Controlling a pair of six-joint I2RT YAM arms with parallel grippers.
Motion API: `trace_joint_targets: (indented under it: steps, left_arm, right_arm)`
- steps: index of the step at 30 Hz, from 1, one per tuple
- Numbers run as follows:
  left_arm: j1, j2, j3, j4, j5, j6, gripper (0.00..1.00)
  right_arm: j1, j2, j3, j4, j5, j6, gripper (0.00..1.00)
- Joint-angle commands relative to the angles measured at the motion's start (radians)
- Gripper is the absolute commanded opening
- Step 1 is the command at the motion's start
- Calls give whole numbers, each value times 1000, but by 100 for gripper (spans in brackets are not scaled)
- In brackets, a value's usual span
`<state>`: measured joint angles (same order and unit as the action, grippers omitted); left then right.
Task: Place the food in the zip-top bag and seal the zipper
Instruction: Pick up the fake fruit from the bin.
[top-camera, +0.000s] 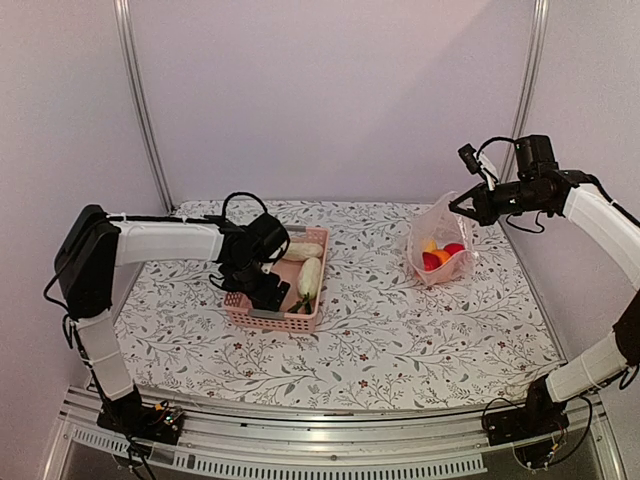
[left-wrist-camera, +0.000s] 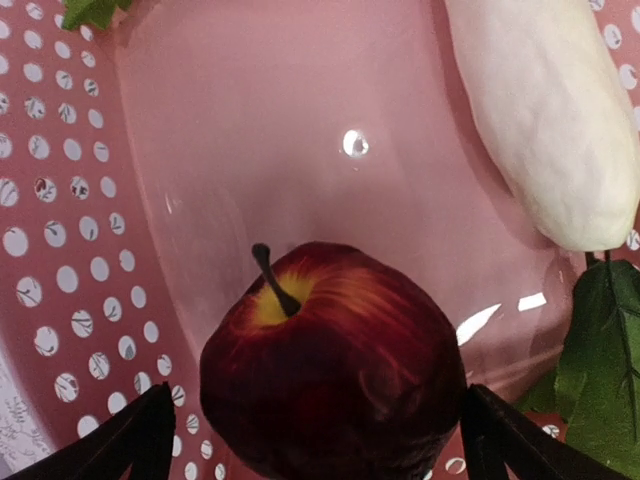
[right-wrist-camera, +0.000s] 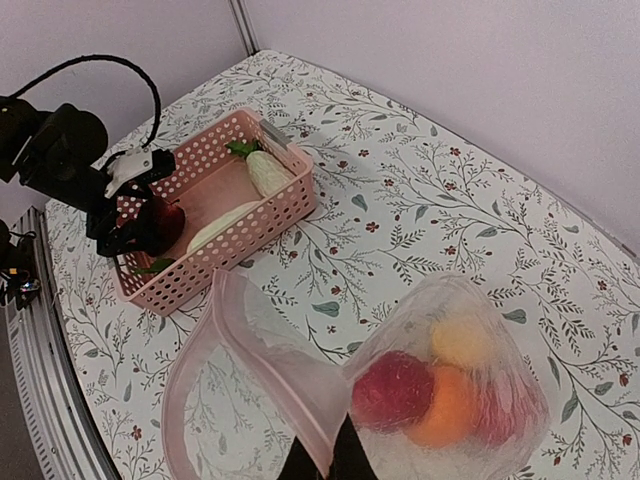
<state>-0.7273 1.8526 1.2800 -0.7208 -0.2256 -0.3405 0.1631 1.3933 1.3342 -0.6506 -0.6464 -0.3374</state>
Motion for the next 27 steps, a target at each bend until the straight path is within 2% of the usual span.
trace_joint_targets:
  steps: [1,14,21,27]
  left_arm:
    - [0,45,7,15,4,24,100]
    - [31,134,107,114,40,58,91]
    - [41,163,175,97,77,68,80]
    - [40,102,172,87,82,50,72]
  right_arm:
    - [2,-35,13,-10,-14,2,0]
    - [1,-43,23,-30,9,-13,0]
    - [2,-32,60,-63,17,-25,0]
    - [2,-40,59,-64,52,-12,0]
